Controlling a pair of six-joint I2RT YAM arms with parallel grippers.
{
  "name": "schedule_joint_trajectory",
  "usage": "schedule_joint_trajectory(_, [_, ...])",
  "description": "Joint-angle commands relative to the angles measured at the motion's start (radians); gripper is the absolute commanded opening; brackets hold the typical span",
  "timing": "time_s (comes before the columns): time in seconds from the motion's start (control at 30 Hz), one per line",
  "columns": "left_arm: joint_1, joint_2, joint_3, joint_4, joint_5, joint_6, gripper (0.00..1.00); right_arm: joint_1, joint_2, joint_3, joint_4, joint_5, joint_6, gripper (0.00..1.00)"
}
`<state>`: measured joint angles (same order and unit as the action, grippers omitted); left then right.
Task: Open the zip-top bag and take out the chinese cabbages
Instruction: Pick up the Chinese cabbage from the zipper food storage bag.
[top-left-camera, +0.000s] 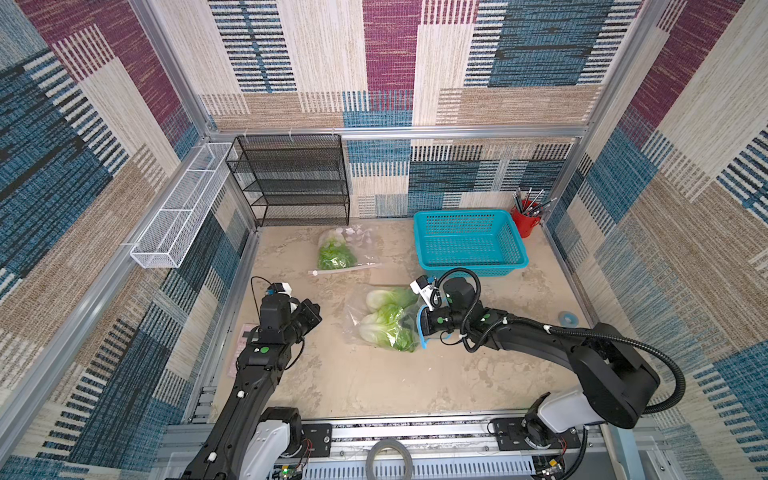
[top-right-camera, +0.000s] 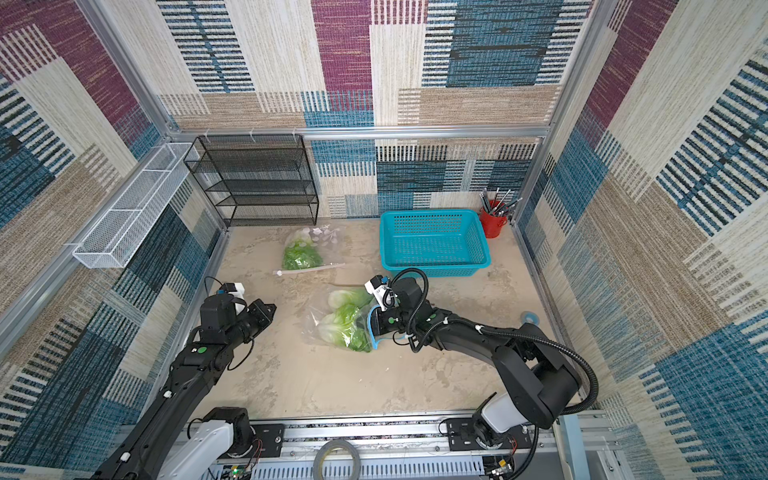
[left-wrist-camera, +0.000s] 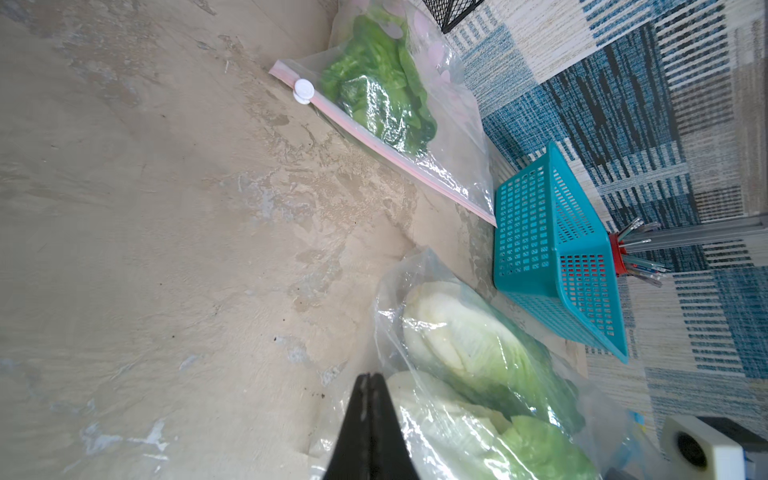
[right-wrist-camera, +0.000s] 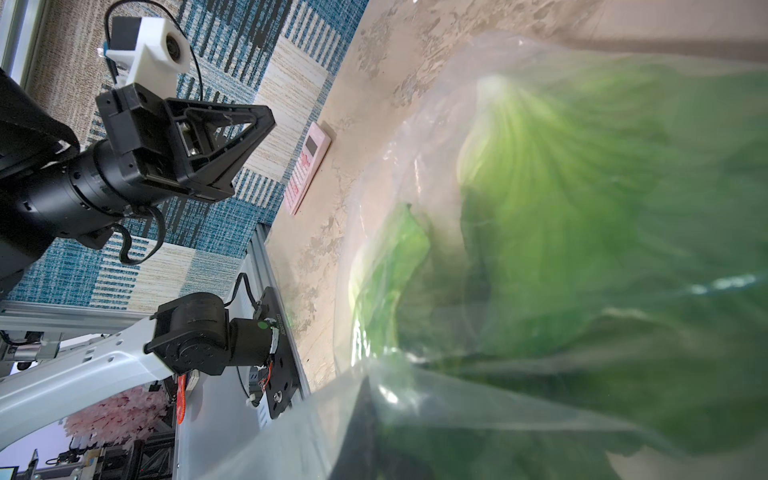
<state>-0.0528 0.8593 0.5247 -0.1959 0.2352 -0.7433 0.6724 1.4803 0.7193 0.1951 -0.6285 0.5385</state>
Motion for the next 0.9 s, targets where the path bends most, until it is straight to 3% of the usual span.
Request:
schedule_joint_trajectory(0.0, [-0.002, 0.029, -0.014, 0.033, 0.093, 0.03, 0.27, 0.0, -0.013, -0.01, 0.071, -0.019, 0.007, 0.0])
schedule_joint_trajectory(0.17, [-0.069, 0.162, -0.023, 0.136, 0.164, 0.03, 0.57, 0.0, -0.013, -0.017, 0.076, -0.027, 0.004, 0.0])
schedule_joint_trajectory(0.3, [-0.157, 0.305, 0.007, 0.229, 0.165, 0.025, 0.72, 0.0, -0.006, -0.018, 0.083, -0.039, 0.003, 0.0])
schedule_joint_trajectory(0.43, [-0.166, 0.427, 0.006, 0.304, 0.15, -0.008, 0.79, 0.0, -0.006, -0.023, 0.1, -0.045, 0.008, 0.0])
schedule_joint_trajectory(0.63, [-0.173, 0.524, -0.016, 0.409, 0.153, -0.053, 0.81, 0.0, -0.006, -0.027, 0.104, -0.05, 0.003, 0.0])
schedule_joint_trajectory(0.73, [-0.187, 0.57, -0.043, 0.573, 0.213, -0.122, 0.71, 0.0, 0.01, -0.025, 0.113, -0.057, 0.004, 0.0])
schedule_joint_trajectory(0.83, [-0.211, 0.637, -0.041, 0.678, 0.249, -0.176, 0.33, 0.0, 0.022, -0.021, 0.127, -0.069, 0.008, 0.0])
schedule_joint_trajectory(0.87, [-0.22, 0.659, -0.034, 0.699, 0.254, -0.185, 0.14, 0.0, 0.023, -0.02, 0.127, -0.069, 0.009, 0.0])
